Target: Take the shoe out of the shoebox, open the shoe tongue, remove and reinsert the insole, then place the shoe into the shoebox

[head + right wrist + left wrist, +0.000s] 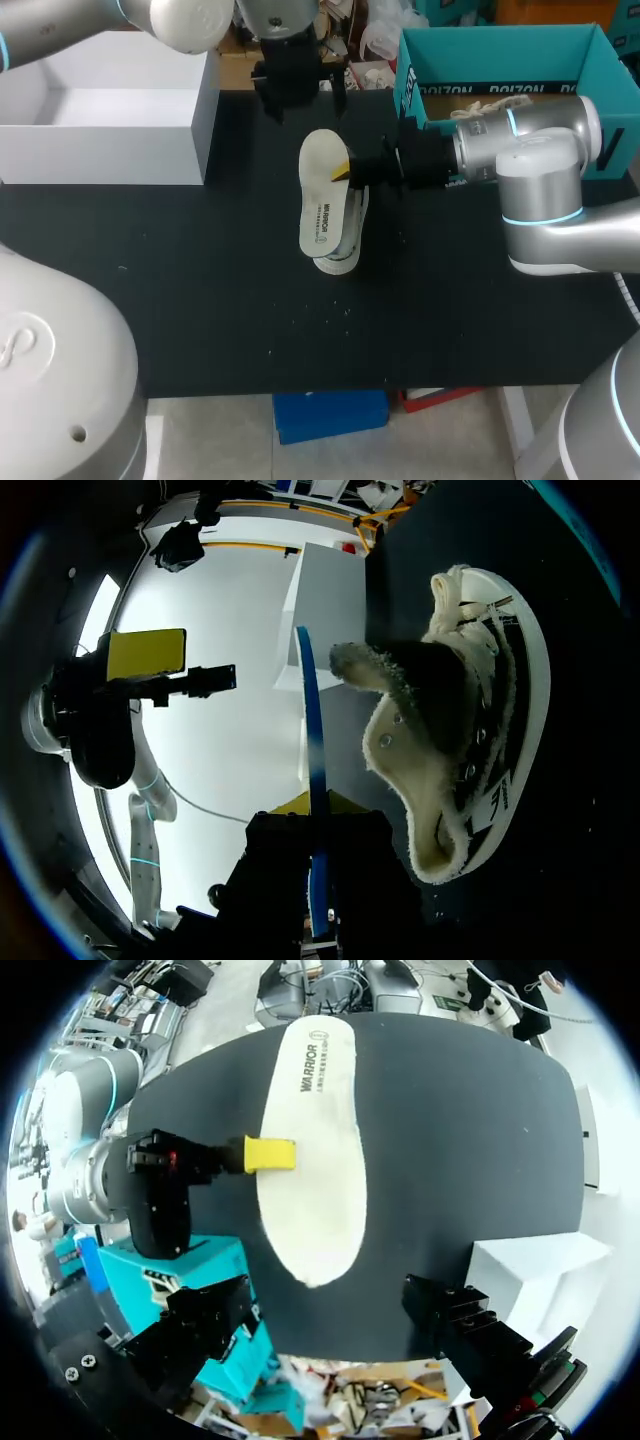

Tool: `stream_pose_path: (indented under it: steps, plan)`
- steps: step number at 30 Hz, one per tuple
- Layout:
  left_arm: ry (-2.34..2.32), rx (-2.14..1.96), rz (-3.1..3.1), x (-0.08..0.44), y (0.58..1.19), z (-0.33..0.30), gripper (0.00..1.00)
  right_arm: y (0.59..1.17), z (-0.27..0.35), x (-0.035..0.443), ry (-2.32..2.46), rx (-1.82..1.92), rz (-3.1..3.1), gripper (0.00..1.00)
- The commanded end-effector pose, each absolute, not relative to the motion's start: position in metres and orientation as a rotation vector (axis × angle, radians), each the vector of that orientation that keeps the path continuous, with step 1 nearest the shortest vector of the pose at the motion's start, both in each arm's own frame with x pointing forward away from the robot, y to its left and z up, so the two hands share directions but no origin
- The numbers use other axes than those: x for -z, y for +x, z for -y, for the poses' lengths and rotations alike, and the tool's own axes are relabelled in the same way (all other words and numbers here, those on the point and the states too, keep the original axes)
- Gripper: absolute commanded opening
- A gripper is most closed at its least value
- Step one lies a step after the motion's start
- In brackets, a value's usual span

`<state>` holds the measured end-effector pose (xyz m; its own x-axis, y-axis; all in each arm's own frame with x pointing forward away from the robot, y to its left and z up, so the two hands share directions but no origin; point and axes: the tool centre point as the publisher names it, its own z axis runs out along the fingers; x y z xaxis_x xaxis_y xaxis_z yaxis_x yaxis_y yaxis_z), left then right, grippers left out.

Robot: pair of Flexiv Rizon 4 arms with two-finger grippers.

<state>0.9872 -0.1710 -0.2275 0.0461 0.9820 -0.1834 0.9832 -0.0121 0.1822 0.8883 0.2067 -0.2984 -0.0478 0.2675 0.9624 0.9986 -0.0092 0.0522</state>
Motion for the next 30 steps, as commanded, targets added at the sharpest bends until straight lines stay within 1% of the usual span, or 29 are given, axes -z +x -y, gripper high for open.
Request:
stream_pose_path:
  steps: [1, 7, 14, 21, 30]
  plan:
    - [2.087, 0.019, -2.02, 0.233, 1.019, 0.18, 1.0, 0.889, -0.208, 0.298, -1.396, 1.116, 1.438, 0.0]
    - [2.086, -0.009, -2.028, 0.233, 1.038, 0.185, 1.0, 0.889, -0.208, 0.298, -1.396, 1.116, 1.438, 0.0]
    - [2.09, -0.01, -2.014, 0.231, 1.042, 0.191, 1.0, 0.889, -0.208, 0.298, -1.396, 1.116, 1.438, 0.0]
    - [2.086, 0.012, -2.01, 0.23, 1.023, 0.188, 1.0, 0.889, -0.208, 0.298, -1.396, 1.116, 1.438, 0.0]
    - [2.075, 0.0, -2.016, 0.223, 0.977, 0.181, 1.0, 0.889, -0.208, 0.298, -1.396, 1.116, 1.438, 0.0]
